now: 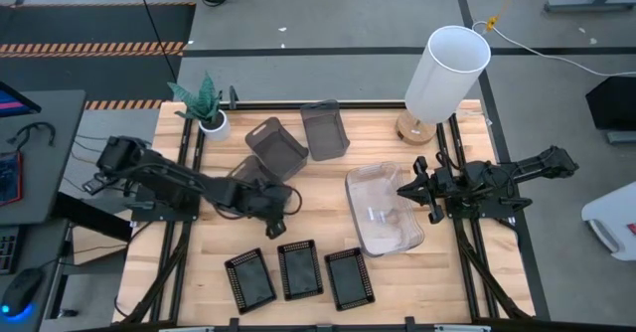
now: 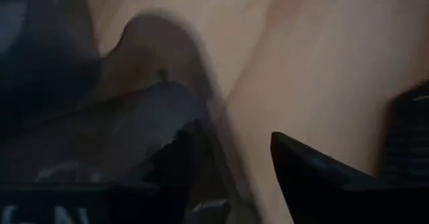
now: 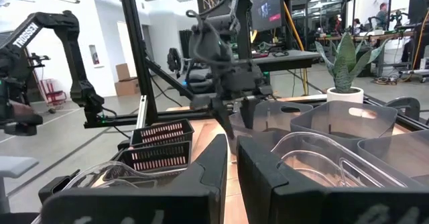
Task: Stack baskets by color
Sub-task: Stack the left gray bin on the middle gray bin
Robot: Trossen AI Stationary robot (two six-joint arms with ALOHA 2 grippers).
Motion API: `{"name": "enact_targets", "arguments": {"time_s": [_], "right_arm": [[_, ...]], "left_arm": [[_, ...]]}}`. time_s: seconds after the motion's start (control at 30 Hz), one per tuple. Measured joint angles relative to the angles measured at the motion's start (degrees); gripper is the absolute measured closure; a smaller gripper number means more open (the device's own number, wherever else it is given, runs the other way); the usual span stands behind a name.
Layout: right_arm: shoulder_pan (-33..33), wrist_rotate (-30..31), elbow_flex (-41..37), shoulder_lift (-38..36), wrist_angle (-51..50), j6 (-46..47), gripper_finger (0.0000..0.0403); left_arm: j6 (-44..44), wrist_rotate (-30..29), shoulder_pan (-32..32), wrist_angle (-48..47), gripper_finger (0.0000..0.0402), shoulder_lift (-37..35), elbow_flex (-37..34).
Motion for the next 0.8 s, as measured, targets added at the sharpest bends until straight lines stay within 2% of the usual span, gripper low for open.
{"name": "enact_targets", "arguments": {"time_s": [0.27, 0.4, 0.5, 0.6, 0.8], "right_arm": [[0.00, 0.00, 0.00, 0.00, 0.05, -0.01, 0.0362], [-0.02, 0.00, 0.00, 0.00, 0.15, 0.00, 0.0362], [-0.02, 0.00, 0.00, 0.00, 0.23, 0.00, 0.0362], [-0.02, 0.02, 0.00, 0.00, 0.25, 0.00, 0.0362], [0.00, 0.01, 0.00, 0.00, 0.25, 0.00, 0.0362]], "left_arm": [[-1.05, 2.16, 0.64, -2.49, 0.0247, 4.38, -0.05], [-1.49, 5.37, 0.64, -2.89, 0.0296, 4.24, -0.10], [-1.85, 7.83, 0.64, -4.62, 0.0348, 3.66, 0.05], [-2.11, 9.07, 0.04, -11.00, 0.0389, 3.67, 2.50], [-4.14, 9.67, -2.29, -27.17, 0.0388, 3.71, 12.07]]}}
